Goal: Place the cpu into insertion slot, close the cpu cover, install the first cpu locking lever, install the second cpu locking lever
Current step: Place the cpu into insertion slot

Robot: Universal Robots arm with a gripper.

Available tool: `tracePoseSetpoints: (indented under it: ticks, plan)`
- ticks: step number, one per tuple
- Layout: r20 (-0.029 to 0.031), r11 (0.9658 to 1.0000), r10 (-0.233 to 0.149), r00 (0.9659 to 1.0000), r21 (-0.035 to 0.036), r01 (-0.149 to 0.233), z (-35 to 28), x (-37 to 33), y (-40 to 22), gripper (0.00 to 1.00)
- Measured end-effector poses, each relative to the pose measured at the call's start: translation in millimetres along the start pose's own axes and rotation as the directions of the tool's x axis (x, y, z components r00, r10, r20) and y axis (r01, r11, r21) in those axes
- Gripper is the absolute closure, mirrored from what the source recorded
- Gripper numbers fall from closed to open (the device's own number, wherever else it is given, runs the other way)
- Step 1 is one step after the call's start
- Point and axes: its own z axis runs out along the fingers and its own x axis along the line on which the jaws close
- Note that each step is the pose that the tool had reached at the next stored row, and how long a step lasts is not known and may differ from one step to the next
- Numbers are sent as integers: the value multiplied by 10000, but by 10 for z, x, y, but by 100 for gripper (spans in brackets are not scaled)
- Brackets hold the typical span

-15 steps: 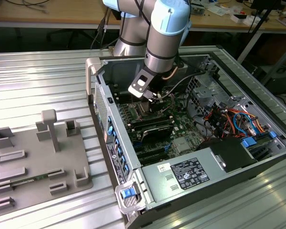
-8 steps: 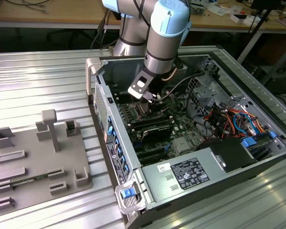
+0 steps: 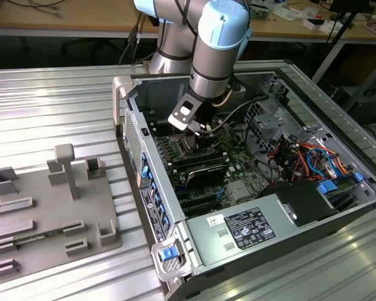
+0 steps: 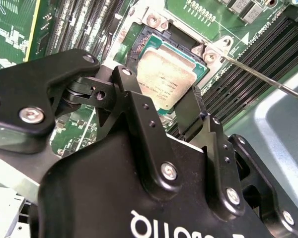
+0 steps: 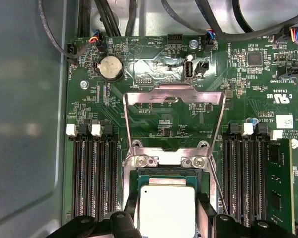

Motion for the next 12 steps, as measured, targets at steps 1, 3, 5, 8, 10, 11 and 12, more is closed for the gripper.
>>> tracePoseSetpoints:
  ticks: [1,3,5,8,10,11,12]
  plan:
    - [0,10000,0,10000,0,0,0,0,4,45]
    - [2,10000,3,10000,1,-3,1,0,5,45]
    - [0,10000,0,10000,1,0,3,0,22,45]
    - [2,10000,1,10000,9,-1,5,-1,45,45]
    - [2,10000,3,10000,24,-3,6,0,46,45]
    - [1,10000,2,10000,32,-2,7,0,46,45]
    - [1,10000,2,10000,40,-2,9,0,46,45]
